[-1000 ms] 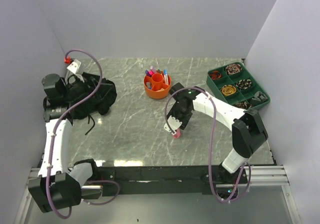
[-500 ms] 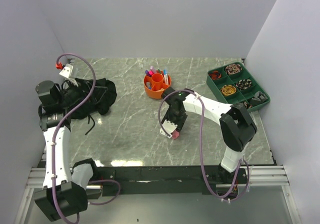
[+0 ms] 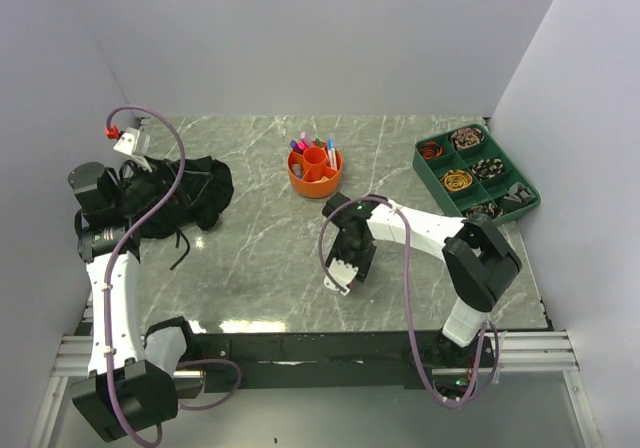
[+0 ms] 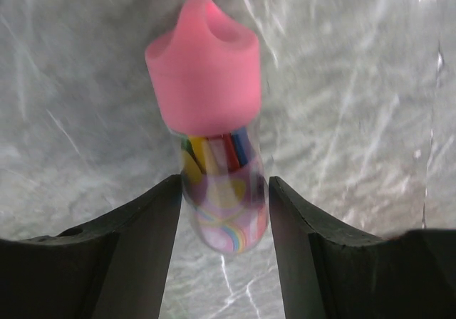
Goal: Sort the stationery into containers
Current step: Pick up the stationery from the center of the board.
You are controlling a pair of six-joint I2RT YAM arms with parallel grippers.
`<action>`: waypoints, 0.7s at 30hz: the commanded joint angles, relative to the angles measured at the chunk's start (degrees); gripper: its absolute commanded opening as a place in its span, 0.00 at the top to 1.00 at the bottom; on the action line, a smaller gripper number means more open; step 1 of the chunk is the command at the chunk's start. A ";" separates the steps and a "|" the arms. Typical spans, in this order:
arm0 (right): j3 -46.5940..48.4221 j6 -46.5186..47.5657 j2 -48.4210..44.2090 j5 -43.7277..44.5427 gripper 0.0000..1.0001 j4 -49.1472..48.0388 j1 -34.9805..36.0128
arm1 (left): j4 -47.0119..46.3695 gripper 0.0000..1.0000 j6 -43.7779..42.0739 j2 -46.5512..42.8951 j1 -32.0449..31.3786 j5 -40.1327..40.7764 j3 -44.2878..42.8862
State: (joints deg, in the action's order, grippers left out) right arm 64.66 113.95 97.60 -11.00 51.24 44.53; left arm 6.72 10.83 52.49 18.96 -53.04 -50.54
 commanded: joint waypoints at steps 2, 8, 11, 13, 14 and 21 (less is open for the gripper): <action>-2.17 36.17 -1.27 -1.30 0.41 1.58 3.01 | -2.24 0.06 1.82 -0.46 0.64 -0.58 -0.26; -3.14 28.28 -0.05 -1.39 0.39 1.58 6.79 | -2.86 0.05 3.41 -1.42 0.99 -1.10 0.89; -2.44 25.37 0.40 -2.61 0.35 3.24 8.02 | -2.15 0.05 3.15 -1.69 0.99 -1.10 0.97; -2.44 23.78 0.31 -3.67 0.36 3.25 8.72 | -2.15 0.05 3.14 -1.69 1.08 -1.10 1.06; -2.44 21.77 0.40 -3.67 0.39 3.07 9.60 | -2.32 0.05 3.32 -1.69 0.99 -1.10 1.15; 0.55 13.94 2.41 -2.00 0.92 5.18 10.49 | -2.42 0.05 3.59 -0.46 1.17 -1.46 0.45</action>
State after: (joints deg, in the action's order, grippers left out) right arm 62.24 113.78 98.13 -13.04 53.15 54.41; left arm 6.26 13.67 52.21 19.75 -53.21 -49.19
